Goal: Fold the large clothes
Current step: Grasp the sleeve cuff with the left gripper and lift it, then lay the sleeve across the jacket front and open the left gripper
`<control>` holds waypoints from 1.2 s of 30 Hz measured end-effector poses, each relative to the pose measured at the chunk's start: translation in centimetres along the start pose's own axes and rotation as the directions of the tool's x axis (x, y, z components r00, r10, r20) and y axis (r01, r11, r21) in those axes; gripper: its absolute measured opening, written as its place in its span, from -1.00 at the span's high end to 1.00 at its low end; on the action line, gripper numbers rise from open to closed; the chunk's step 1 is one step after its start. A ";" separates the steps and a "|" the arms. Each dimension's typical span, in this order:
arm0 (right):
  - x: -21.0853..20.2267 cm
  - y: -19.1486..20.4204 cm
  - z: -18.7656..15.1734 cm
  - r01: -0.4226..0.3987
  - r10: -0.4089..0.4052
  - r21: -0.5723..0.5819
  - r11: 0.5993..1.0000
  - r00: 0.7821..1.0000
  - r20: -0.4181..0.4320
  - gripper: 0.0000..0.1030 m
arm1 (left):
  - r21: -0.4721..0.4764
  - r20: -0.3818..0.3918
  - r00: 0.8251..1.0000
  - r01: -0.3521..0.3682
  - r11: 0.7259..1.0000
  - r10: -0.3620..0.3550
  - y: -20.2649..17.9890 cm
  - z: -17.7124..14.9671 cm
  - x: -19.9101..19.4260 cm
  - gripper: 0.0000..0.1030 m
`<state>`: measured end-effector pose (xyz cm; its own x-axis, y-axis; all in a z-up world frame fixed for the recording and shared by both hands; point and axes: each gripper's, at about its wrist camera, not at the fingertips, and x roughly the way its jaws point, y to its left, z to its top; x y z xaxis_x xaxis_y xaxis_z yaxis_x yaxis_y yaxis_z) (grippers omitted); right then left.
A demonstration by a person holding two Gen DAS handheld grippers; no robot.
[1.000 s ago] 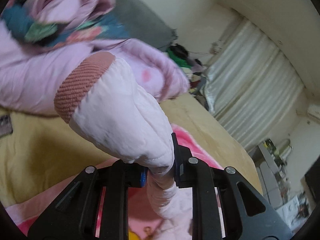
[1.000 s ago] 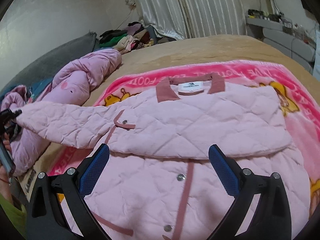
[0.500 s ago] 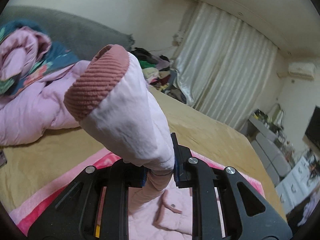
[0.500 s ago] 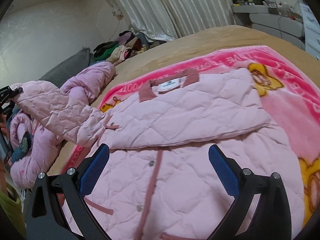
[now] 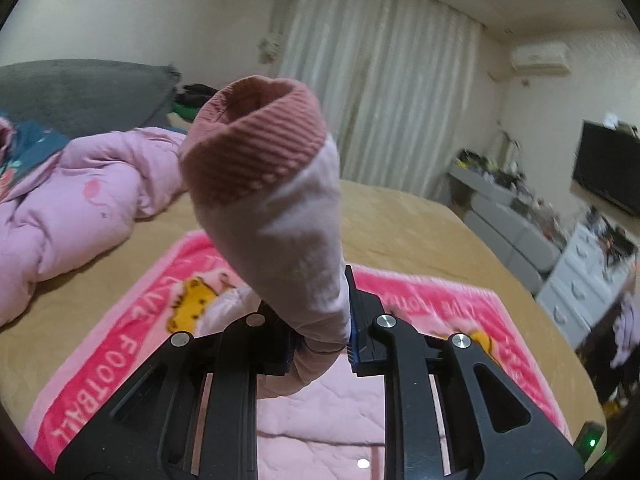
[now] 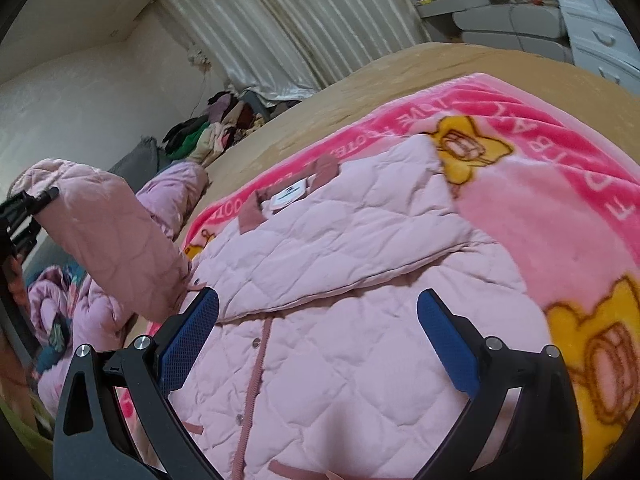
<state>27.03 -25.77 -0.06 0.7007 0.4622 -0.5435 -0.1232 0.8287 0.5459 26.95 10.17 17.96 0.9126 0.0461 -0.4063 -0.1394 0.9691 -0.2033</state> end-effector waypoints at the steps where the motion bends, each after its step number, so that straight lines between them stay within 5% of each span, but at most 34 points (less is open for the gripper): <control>1: -0.1 -0.4 0.0 0.003 -0.003 0.009 1.000 1.000 0.002 -0.92 | 0.019 -0.013 1.000 0.010 1.000 -0.009 -0.8 -0.5 0.6 0.77; 9: -0.7 -4.0 0.1 0.049 -0.049 0.112 0.993 0.999 -0.004 -0.92 | 0.223 -0.155 0.986 0.093 0.970 -0.059 -6.1 -5.8 4.9 0.75; 16: -1.5 -5.8 0.0 0.093 -0.095 0.151 0.984 0.995 0.009 -0.92 | 0.264 -0.283 0.956 0.157 0.952 -0.079 -8.6 -11.4 7.8 0.73; 25: -1.8 -7.8 0.0 0.129 -0.133 0.224 0.966 0.991 0.002 -0.92 | 0.440 -0.382 0.924 0.171 0.881 0.012 -11.9 -18.3 10.0 0.65; 30: -2.0 -7.7 0.1 0.121 -0.124 0.216 0.969 0.992 0.000 -0.92 | 0.511 -0.444 0.894 0.199 0.836 0.059 -12.8 -21.3 10.7 0.44; 32: -2.0 -7.6 0.2 0.118 -0.120 0.211 0.970 0.993 -0.003 -0.92 | 0.530 -0.465 0.883 0.222 0.818 0.062 -12.9 -22.4 10.5 0.11; 36: -2.2 -7.1 0.6 0.119 -0.120 0.201 0.972 0.993 -0.008 -0.92 | 0.547 -0.482 0.873 0.237 0.803 0.071 -12.6 -23.5 9.9 -0.06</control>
<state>26.77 -32.90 -2.37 0.7047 0.3622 -0.6101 0.1048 0.7973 0.5944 28.74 -7.27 -4.48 0.6021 -0.0080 -0.7984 0.3145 0.9215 0.2280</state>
